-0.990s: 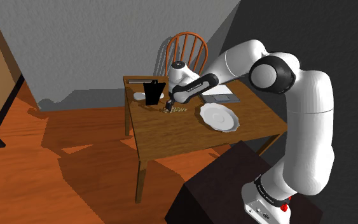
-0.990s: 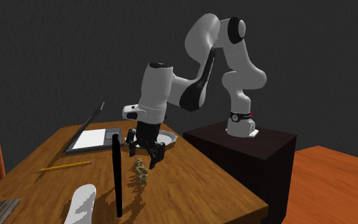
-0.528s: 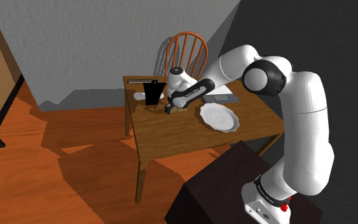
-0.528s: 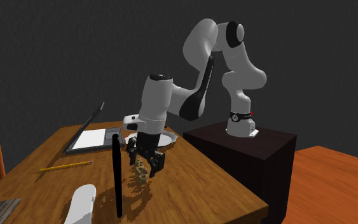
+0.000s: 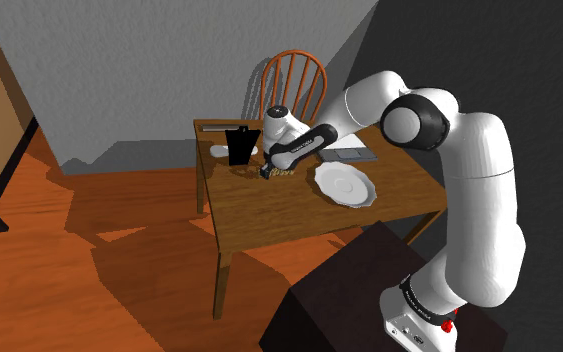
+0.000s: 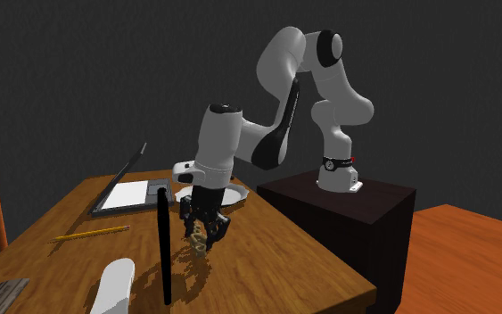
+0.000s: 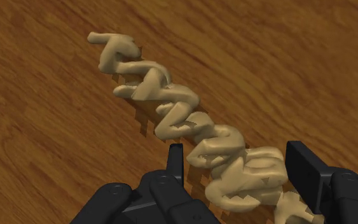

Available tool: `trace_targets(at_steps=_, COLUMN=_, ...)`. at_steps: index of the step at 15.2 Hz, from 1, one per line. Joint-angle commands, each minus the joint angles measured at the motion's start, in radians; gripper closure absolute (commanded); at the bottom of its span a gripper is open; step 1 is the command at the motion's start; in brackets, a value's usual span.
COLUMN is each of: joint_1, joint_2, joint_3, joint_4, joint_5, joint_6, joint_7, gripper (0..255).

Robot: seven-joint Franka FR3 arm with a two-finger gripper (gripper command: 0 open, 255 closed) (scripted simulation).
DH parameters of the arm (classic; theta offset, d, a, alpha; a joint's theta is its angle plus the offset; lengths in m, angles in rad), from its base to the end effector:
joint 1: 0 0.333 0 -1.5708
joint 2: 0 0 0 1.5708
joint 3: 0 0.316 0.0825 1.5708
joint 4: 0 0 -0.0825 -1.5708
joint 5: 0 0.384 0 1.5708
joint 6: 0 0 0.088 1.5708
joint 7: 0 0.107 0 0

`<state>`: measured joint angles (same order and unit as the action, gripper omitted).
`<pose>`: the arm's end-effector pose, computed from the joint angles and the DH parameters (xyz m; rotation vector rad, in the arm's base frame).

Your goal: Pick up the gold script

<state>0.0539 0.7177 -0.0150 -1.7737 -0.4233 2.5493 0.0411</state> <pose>0.6604 0.0319 0.1586 2.8441 0.5000 0.0955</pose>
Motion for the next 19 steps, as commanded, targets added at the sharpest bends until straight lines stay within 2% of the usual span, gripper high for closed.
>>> trace_targets(at_steps=1, joint_1=0.000, joint_2=0.000, joint_3=0.000, joint_4=0.000, joint_5=0.000, joint_6=0.000, joint_7=0.000, gripper=255)
trace_targets(at_steps=19, joint_1=-0.017, joint_2=-0.152, joint_3=0.029, joint_4=-0.026, joint_5=0.038, joint_6=-0.123, joint_7=-0.055, gripper=255)
